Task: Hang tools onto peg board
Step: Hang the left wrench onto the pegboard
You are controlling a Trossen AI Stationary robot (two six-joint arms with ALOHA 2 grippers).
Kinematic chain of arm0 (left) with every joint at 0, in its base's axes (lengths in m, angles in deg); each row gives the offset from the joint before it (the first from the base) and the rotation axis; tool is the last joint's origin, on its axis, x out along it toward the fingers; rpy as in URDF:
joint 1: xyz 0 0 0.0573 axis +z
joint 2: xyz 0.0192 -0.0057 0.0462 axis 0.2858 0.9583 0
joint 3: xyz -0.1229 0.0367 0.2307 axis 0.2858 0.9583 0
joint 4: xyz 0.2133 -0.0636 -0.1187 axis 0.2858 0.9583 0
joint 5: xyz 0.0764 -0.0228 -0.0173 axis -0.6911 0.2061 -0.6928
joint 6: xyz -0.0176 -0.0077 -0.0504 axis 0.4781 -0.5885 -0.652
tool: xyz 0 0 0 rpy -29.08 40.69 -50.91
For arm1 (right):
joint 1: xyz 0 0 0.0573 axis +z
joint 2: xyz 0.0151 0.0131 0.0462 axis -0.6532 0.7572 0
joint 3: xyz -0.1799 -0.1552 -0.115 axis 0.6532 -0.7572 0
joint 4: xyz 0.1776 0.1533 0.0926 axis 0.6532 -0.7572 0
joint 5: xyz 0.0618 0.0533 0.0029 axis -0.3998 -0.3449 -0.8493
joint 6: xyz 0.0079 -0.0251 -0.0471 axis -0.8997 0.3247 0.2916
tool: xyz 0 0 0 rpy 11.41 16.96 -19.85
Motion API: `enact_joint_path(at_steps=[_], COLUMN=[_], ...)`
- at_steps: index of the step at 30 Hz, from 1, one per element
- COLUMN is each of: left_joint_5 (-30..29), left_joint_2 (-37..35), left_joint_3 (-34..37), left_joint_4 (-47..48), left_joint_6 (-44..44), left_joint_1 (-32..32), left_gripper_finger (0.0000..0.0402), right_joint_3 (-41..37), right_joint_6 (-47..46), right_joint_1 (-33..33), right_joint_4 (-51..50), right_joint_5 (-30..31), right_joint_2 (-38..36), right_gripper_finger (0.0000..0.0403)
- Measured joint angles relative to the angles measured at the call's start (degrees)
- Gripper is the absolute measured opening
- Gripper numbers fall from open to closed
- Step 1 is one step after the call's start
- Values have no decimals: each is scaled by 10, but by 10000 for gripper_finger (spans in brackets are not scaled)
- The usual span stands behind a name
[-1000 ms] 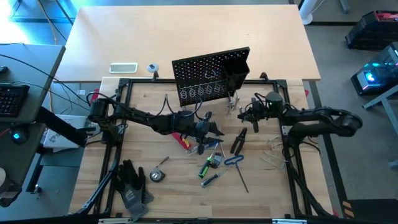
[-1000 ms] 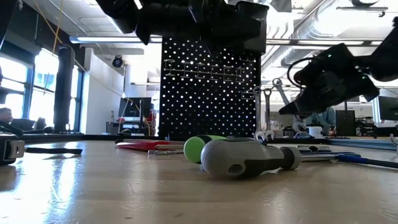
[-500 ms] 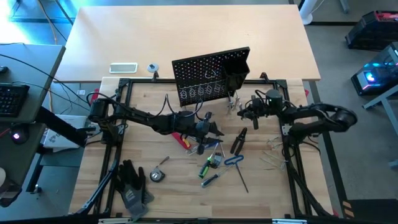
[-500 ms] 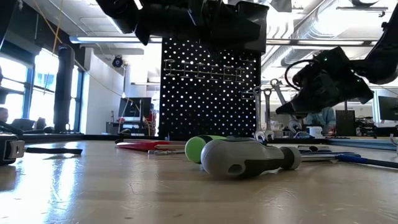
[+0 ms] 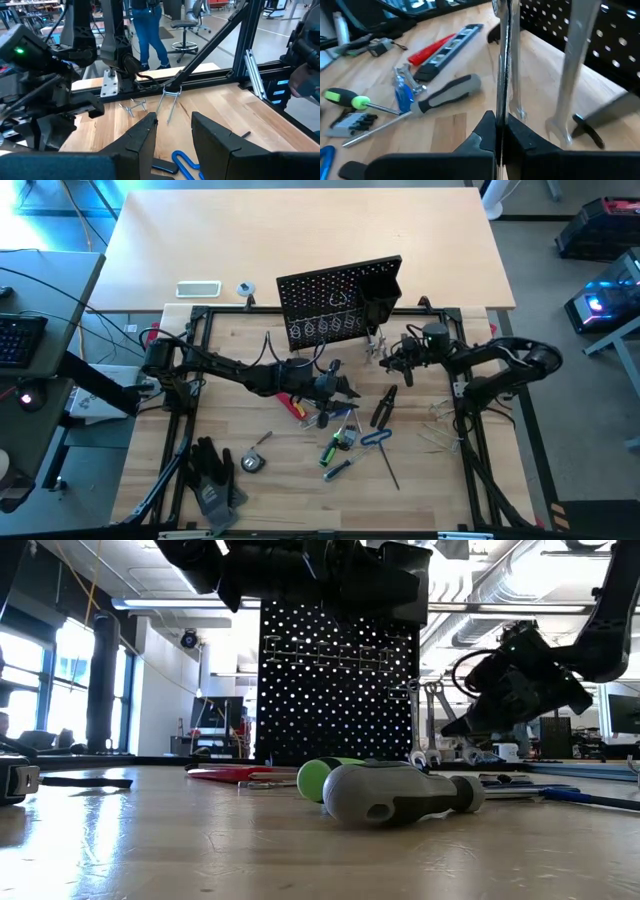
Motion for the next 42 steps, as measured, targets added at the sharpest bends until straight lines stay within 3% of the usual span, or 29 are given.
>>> enact_joint_path(at_steps=[11,18,25,42], left_joint_5=[0,0,0,-1], left_joint_2=[0,0,0,0], left_joint_3=[0,0,0,0], left_joint_4=[16,16,16,13], left_joint_6=[-4,1,1,-5], left_joint_1=[0,0,0,-4], left_gripper_finger=[117,117,117,117], right_joint_3=[13,15,41,46], right_joint_6=[17,-18,-12,-13], right_joint_1=[34,50,94,70], right_joint_4=[-44,4,1,-19], right_joint_5=[-21,-29,34,51], right_joint_2=[6,6,7,7], right_gripper_finger=[1,1,1,1])
